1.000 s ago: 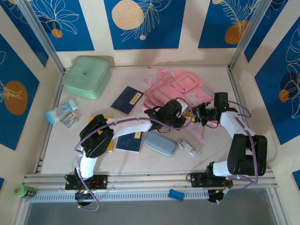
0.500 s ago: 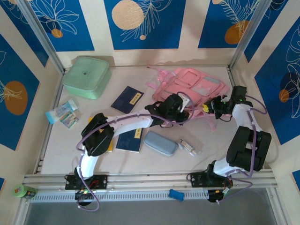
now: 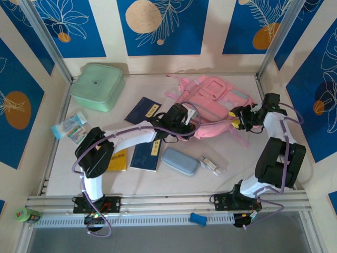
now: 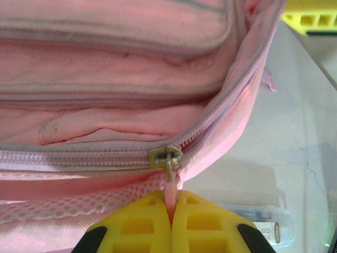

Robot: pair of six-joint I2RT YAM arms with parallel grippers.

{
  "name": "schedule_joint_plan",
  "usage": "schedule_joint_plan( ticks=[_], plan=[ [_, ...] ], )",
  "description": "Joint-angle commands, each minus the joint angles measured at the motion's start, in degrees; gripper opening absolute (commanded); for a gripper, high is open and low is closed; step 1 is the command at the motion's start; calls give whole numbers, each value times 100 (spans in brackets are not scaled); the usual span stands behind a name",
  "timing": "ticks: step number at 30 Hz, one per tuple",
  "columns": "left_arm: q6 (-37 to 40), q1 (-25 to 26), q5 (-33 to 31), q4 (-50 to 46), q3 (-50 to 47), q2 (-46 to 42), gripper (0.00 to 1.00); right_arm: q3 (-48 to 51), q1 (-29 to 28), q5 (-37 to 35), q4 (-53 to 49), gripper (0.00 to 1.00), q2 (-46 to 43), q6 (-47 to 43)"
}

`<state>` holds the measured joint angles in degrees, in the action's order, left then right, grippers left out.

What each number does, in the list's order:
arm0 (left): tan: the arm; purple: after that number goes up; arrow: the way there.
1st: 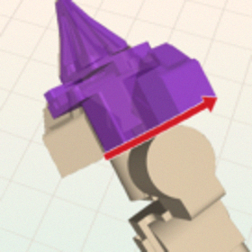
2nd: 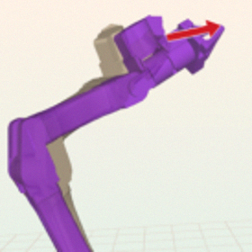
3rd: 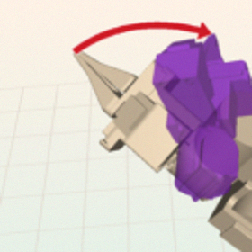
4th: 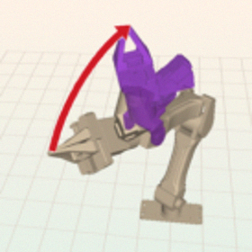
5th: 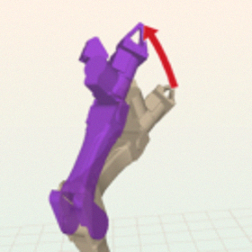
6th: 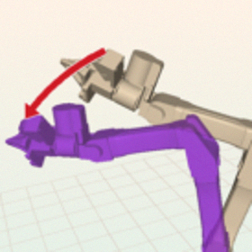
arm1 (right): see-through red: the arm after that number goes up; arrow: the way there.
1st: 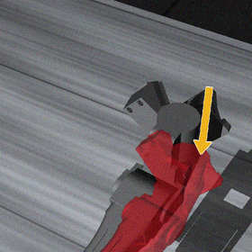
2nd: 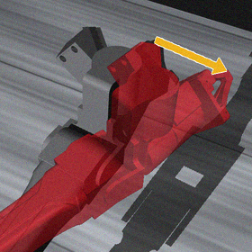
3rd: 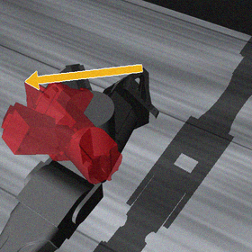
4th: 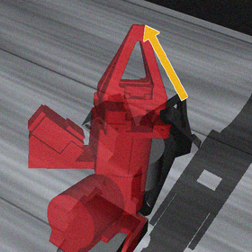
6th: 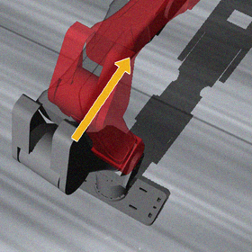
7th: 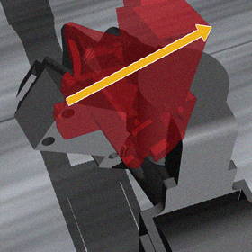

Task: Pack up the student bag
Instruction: Unzip the student bag at the top-center of the table.

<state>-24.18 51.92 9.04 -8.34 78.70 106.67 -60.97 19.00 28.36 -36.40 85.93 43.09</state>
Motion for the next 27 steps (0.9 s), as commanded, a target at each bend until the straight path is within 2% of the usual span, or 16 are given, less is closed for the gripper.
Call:
schedule_joint_plan(
  ticks=[1,5,9,12,15,16,20,23,27],
  plan=[
    [-56,55,273,140,382,41,0,287,-182,141,-236,63,-643,99],
    [23,80,247,27,541,147,0,1020,-643,266,-152,74,-1252,765],
    [52,107,252,-24,576,145,0,1662,-1380,342,729,77,-1614,1831],
    [135,160,191,-91,583,100,0,1587,-1789,6,1032,76,-1435,2102],
    [224,195,169,-219,615,60,0,1340,-1915,-205,1136,72,-986,2042],
    [238,204,156,-254,612,39,0,1249,-1926,-250,1143,69,-837,2011],
    [336,285,-3,-481,539,-241,0,864,-2032,-315,1412,42,-327,1840],
    [385,395,-296,-580,252,-585,0,354,-2243,-619,1125,23,-45,1465],
    [197,486,-157,-695,39,-735,0,72,-2197,-427,998,9,267,1087]
  ],
)
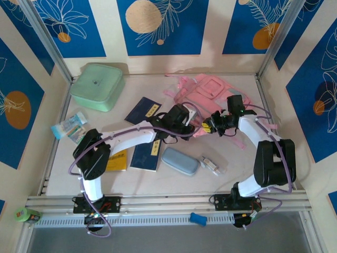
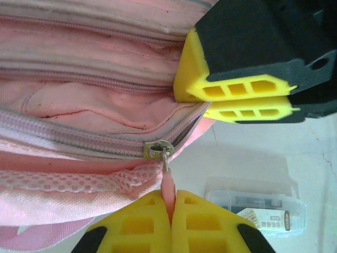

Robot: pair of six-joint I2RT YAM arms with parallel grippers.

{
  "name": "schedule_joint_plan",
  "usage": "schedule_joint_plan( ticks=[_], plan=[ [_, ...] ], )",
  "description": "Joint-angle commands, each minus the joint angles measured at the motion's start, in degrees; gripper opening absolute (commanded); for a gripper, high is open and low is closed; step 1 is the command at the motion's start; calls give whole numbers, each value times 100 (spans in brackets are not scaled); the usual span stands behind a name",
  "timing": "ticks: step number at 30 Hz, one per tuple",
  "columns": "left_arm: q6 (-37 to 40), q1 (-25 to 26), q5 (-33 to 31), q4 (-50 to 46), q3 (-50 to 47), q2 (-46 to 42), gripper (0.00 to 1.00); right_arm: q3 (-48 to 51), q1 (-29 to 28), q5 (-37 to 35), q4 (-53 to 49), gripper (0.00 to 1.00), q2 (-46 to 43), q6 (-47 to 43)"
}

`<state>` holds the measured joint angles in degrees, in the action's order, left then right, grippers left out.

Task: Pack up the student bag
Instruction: Unzip the student bag at the top-center of the table.

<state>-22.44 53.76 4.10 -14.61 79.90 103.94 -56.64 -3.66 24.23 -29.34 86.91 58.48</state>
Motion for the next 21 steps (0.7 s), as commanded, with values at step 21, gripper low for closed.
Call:
schedule_joint_plan(
  ticks=[21],
  plan=[
    [389,52,-105,-217,-536,-428,0,-705,1976,41,-1288,0,-140,-2502]
  ],
)
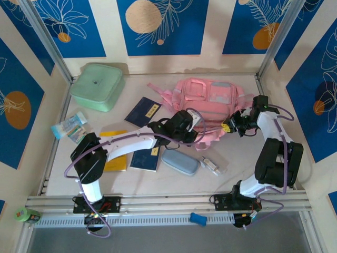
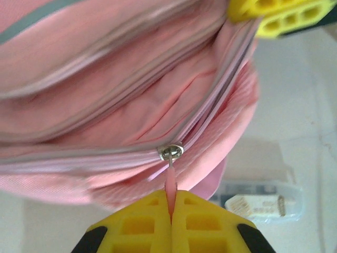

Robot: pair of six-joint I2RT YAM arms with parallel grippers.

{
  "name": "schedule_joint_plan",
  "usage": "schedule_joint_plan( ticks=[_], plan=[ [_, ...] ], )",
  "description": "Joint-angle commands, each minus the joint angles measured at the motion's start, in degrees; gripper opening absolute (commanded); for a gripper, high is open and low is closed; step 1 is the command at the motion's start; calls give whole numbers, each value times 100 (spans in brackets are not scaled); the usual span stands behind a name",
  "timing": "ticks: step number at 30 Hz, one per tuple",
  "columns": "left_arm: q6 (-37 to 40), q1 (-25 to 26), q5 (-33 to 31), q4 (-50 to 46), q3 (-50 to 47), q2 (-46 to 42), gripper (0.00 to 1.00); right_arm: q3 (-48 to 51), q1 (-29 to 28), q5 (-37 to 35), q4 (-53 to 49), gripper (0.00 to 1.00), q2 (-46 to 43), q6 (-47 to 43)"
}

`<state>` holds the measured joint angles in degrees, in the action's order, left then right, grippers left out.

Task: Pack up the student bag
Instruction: Unzip the student bag at the top-center of the table.

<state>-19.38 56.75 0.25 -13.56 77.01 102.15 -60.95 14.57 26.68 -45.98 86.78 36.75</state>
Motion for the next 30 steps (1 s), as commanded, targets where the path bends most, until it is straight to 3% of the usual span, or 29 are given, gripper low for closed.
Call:
schedule_joint_plan(
  ticks=[1,5,7,12,15,19,24,30],
  plan=[
    [86,-281,316,-371,-217,-214,0,-294,136,-211,365,0,-105,-342],
    [86,-295,451,-263,-103,-119,0,-251,-11,-196,360,5,-175,-349],
    [2,-288,559,-87,-90,-116,0,-133,-67,-122,379,15,-265,-283],
    [-239,-270,495,421,-269,-206,0,362,-112,-56,283,55,-681,91],
    [-333,-270,498,535,-331,-221,0,705,-384,33,83,67,-1112,658],
    [-365,-235,464,634,-266,-176,0,1249,-1075,-36,275,75,-1707,1744],
    [-408,-170,558,843,-311,-106,0,2023,-1776,-208,1447,79,-2112,3414],
    [-339,-77,503,819,-202,-10,0,1659,-2080,-839,1994,78,-1459,3822]
  ],
)
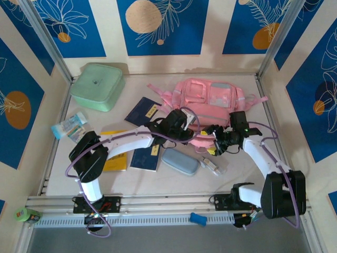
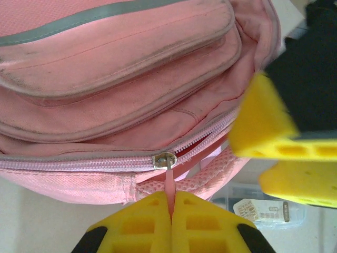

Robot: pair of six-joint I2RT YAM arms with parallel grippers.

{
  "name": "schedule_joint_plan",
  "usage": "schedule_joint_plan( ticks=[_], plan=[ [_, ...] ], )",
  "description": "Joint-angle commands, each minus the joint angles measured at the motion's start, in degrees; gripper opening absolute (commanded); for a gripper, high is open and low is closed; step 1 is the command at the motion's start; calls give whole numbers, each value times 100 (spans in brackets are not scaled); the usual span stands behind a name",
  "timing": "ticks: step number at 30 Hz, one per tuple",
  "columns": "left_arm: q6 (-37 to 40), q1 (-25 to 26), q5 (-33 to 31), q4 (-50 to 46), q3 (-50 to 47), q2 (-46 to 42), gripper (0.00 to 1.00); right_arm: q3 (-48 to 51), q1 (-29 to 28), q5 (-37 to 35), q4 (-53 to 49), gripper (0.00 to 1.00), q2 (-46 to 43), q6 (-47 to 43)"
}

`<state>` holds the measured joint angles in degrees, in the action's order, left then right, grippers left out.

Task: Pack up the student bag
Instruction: Unzip the student bag at the top-center of the table.

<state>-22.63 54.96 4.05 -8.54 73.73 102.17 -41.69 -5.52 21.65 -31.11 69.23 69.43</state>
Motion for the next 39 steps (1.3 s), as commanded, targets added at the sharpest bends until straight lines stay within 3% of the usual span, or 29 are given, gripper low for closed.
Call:
schedule_joint_plan(
  ticks=[1,5,10,12,15,21,27,39],
  plan=[
    [-15,103,133,342,122,-10,0,-289,-85,-326,657,76,418,609],
    [-31,113,214,409,80,5,0,-504,-294,-782,731,64,776,436],
    [25,112,38,223,0,-7,0,-639,-130,-974,536,34,1047,-371],
    [81,112,-29,183,-85,-62,0,-642,-29,-854,457,15,1144,-718],
    [176,103,-225,-3,-149,-116,0,-681,191,-652,202,0,1162,-1289],
    [347,-28,-732,-352,-488,-248,0,-662,910,-121,-307,0,762,-2191],
    [402,-525,-937,-114,-759,-113,0,-655,1466,644,-652,0,614,-2647],
    [259,-1760,-1344,283,-57,616,0,-546,1499,800,-866,0,383,-2815]
  ],
)
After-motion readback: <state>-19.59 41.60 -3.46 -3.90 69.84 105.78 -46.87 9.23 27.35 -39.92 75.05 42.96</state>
